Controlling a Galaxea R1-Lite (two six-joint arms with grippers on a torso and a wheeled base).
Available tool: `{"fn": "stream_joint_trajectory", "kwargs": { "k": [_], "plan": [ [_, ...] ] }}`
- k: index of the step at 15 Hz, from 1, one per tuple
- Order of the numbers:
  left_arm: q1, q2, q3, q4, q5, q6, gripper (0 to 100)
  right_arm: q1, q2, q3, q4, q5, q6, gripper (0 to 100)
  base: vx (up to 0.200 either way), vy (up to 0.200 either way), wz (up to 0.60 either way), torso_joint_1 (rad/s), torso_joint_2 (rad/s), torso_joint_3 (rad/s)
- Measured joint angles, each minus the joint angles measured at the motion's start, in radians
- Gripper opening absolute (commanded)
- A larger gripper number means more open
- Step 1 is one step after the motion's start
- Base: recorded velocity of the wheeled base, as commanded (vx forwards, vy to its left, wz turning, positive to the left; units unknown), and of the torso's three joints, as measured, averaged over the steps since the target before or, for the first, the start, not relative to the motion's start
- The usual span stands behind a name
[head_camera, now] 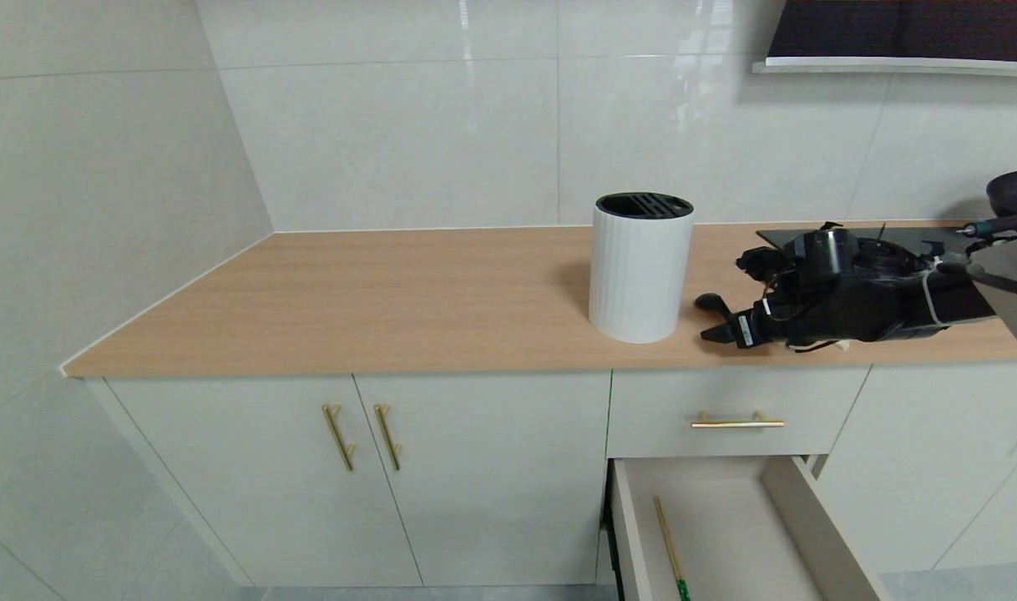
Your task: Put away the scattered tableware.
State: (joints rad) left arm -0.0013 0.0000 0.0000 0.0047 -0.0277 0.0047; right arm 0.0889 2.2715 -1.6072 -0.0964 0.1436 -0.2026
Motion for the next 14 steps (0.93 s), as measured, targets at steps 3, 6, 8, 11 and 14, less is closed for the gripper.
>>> {"fn": "stream_joint_trajectory", "kwargs": {
  "k": [3,6,8,11,14],
  "plan": [
    [-0.001,0.000,0.000,0.000,0.000,0.000,100,-0.001,0.035,-0.053,-0.001,-0.044,0.063,100,0.000,0.000,0.00,0.000,0.00,0.000],
    [0.000,0.000,0.000,0.000,0.000,0.000,100,-0.007,0.064,-0.083,0.000,-0.056,0.073,100,0.000,0.000,0.00,0.000,0.00,0.000],
    [0.000,0.000,0.000,0.000,0.000,0.000,100,-0.008,0.074,-0.094,0.001,-0.056,0.081,100,0.000,0.000,0.00,0.000,0.00,0.000],
    [0.000,0.000,0.000,0.000,0.000,0.000,100,-0.014,0.085,-0.108,0.002,-0.054,0.097,0,0.000,0.000,0.00,0.000,0.00,0.000],
    [-0.001,0.000,0.000,0.000,0.000,0.000,100,-0.016,0.090,-0.108,0.003,-0.051,0.097,0,0.000,0.000,0.00,0.000,0.00,0.000]
  ]
}}
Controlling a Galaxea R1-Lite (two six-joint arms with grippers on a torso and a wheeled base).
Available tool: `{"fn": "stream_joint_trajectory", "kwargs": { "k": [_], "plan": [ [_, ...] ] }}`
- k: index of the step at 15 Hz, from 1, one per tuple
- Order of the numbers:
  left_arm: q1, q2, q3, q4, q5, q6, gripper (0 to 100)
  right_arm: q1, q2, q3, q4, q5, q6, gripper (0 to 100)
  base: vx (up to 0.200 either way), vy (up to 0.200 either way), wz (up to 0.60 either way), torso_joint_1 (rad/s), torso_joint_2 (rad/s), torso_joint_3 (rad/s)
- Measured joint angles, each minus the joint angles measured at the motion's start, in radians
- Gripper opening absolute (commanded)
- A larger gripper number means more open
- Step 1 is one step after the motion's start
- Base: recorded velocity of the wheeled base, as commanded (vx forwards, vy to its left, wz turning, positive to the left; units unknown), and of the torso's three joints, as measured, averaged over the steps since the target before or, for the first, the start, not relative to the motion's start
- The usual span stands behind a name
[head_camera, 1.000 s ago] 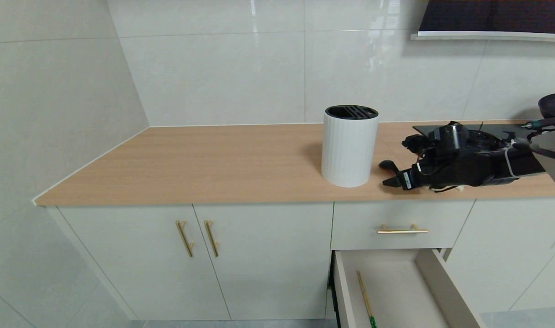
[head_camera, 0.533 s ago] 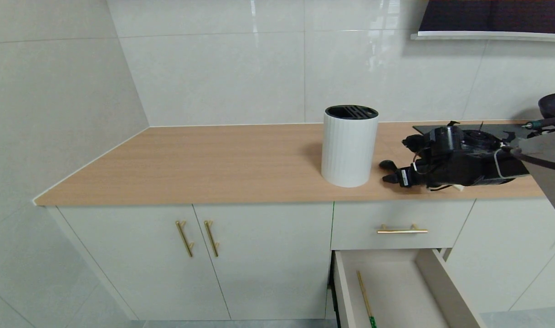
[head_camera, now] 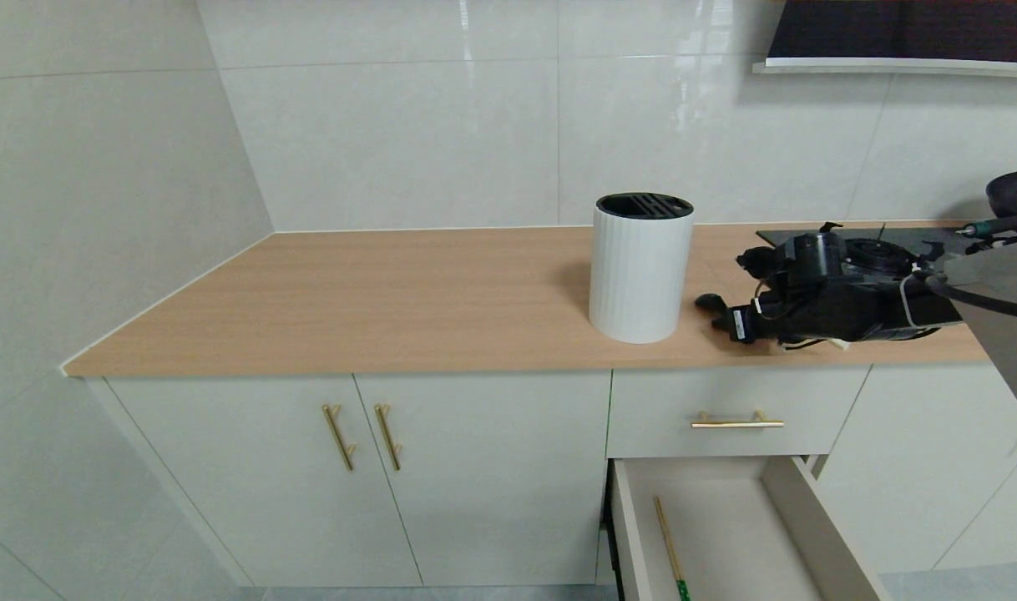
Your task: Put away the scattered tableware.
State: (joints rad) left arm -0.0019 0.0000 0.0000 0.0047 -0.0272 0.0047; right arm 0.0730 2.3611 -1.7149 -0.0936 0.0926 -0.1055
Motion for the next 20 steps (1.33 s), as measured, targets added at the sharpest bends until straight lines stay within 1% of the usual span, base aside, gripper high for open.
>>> {"fn": "stream_joint_trajectory", "kwargs": {
  "k": [8,11,13,16,20],
  "plan": [
    [0.001,0.000,0.000,0.000,0.000,0.000,100,0.001,0.001,0.003,0.002,-0.003,0.000,0,0.000,0.000,0.00,0.000,0.00,0.000],
    [0.000,0.000,0.000,0.000,0.000,0.000,100,0.000,-0.035,0.035,0.013,-0.007,0.026,0,0.000,0.000,0.00,0.000,0.00,0.000],
    [0.000,0.000,0.000,0.000,0.000,0.000,100,-0.002,-0.113,0.097,0.014,-0.008,0.073,0,0.000,0.000,0.00,0.000,0.00,0.000],
    [0.000,0.000,0.000,0.000,0.000,0.000,100,-0.011,-0.283,0.244,0.011,-0.007,0.129,0,0.000,0.000,0.00,0.000,0.00,0.000],
    [0.001,0.000,0.000,0.000,0.000,0.000,100,-0.042,-0.522,0.511,0.006,-0.007,0.162,0,0.000,0.000,0.00,0.000,0.00,0.000]
  ]
}}
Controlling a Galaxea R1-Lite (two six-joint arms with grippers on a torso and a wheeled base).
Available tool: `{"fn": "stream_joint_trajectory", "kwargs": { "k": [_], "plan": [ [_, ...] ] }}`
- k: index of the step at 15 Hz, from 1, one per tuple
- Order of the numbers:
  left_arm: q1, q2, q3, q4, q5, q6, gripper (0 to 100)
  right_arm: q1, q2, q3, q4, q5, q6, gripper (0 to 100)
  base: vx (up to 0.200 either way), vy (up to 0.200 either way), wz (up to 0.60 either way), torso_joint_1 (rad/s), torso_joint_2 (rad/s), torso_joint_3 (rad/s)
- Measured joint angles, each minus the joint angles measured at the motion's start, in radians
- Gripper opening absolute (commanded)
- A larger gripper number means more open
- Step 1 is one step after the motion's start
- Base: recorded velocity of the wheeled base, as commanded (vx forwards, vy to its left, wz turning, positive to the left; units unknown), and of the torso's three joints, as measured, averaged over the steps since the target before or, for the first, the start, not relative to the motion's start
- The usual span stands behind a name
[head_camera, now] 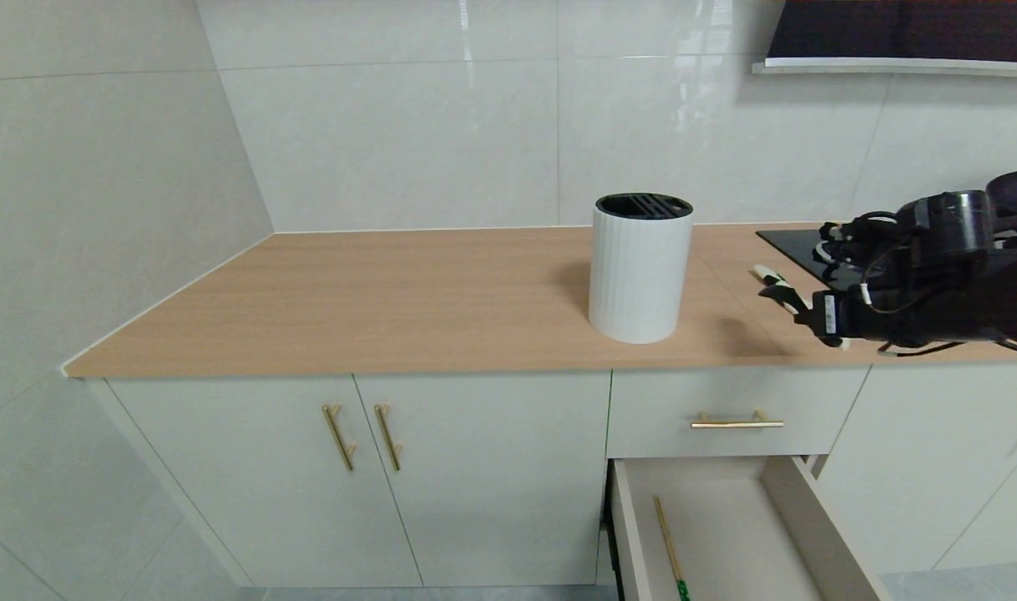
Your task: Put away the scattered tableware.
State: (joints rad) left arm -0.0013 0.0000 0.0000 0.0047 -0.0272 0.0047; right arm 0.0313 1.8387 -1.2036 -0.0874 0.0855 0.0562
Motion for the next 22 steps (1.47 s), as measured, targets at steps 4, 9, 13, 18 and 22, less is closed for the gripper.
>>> {"fn": "stream_joint_trajectory", "kwargs": {
  "k": [4,9,13,18,22],
  "plan": [
    [0.000,0.000,0.000,0.000,0.000,0.000,100,-0.001,-0.180,0.266,-0.004,0.002,0.066,0,0.000,0.000,0.00,0.000,0.00,0.000],
    [0.000,0.000,0.000,0.000,0.000,0.000,100,0.023,-0.256,0.417,-0.006,-0.008,0.057,0,0.000,0.000,0.00,-0.108,0.28,0.176],
    [0.000,0.000,0.000,0.000,0.000,0.000,100,0.070,-0.234,0.460,-0.051,-0.042,0.034,0,0.000,0.000,0.00,-0.162,0.47,0.300],
    [0.000,0.000,0.000,0.000,0.000,0.000,100,0.093,-0.216,0.481,-0.057,-0.044,0.031,0,0.000,0.000,0.00,-0.143,0.47,0.319],
    [0.000,0.000,0.000,0.000,0.000,0.000,100,0.096,-0.177,0.484,-0.059,-0.046,0.019,0,0.000,0.000,0.00,-0.097,0.45,0.343]
  ]
}}
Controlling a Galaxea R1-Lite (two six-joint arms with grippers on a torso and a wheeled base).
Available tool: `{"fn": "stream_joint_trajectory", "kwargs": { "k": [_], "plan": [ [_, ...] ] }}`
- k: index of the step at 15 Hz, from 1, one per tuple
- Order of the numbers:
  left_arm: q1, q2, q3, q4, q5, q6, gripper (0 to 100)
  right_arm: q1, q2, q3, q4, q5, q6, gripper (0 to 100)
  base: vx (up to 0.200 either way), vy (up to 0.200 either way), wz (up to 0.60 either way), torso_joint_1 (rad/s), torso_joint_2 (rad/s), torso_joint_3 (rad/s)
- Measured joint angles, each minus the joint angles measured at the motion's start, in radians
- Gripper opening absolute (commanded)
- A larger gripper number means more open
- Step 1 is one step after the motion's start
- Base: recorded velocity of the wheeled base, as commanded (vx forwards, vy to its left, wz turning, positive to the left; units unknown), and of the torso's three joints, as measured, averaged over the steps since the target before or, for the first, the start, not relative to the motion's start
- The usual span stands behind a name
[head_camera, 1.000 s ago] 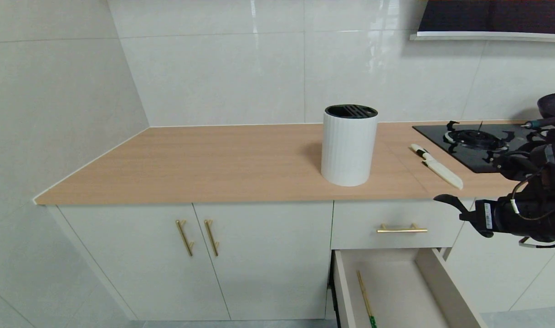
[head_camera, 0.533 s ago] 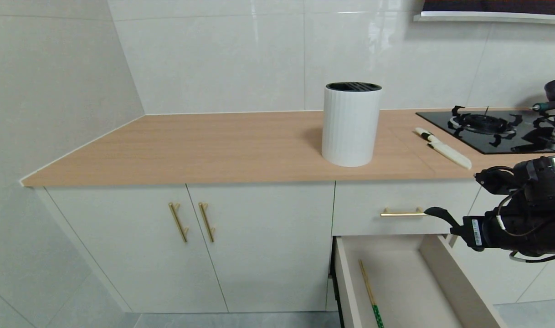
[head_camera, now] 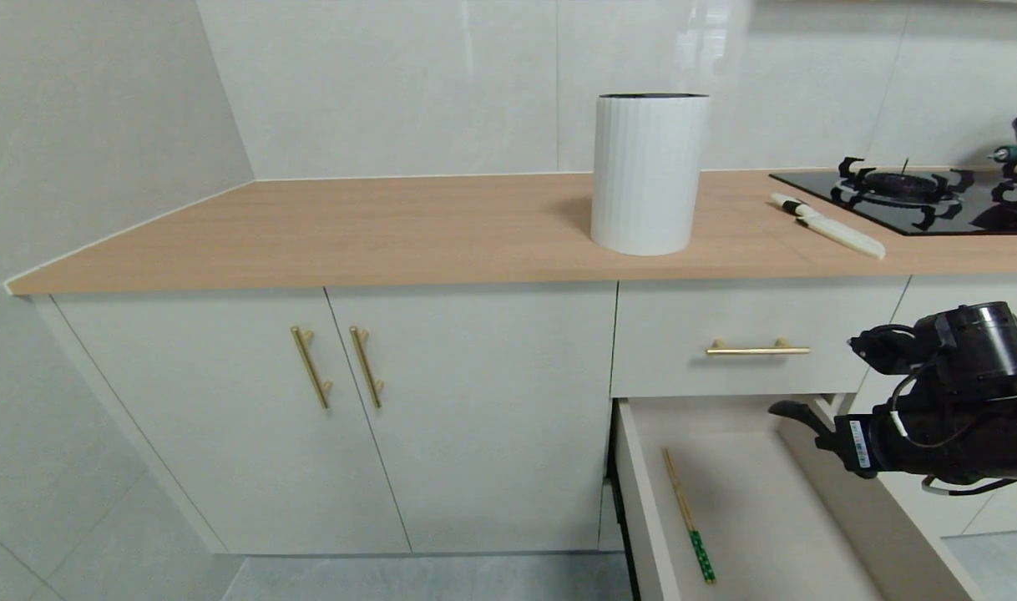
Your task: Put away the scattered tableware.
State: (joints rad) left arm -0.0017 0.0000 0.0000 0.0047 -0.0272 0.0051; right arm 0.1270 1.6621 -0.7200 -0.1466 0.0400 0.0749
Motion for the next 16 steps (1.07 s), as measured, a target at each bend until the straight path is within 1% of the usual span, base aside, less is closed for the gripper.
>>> {"fn": "stream_joint_trajectory", "kwargs": {
  "k": [3,5,7,12,16],
  "plan": [
    [0.000,0.000,0.000,0.000,0.000,0.000,100,0.000,0.034,0.006,-0.038,0.000,0.000,0,0.000,0.000,0.00,-0.040,0.40,0.333],
    [0.000,0.000,0.000,0.000,0.000,0.000,100,0.000,0.057,0.017,-0.071,-0.001,-0.001,0,0.000,0.000,0.00,0.000,0.00,0.000],
    [0.000,0.000,0.000,0.000,0.000,-0.001,100,0.000,0.076,0.025,-0.092,-0.026,-0.004,0,0.000,0.000,0.00,0.000,0.00,0.000],
    [0.000,0.000,0.000,0.000,0.000,0.000,100,0.002,0.117,0.028,-0.095,-0.034,-0.007,0,0.000,0.000,0.00,-0.006,0.01,0.020],
    [0.000,0.000,0.000,0.000,0.000,-0.001,100,0.030,0.187,0.027,-0.101,-0.050,-0.007,0,0.000,0.000,0.00,-0.011,0.11,0.059]
  ]
}}
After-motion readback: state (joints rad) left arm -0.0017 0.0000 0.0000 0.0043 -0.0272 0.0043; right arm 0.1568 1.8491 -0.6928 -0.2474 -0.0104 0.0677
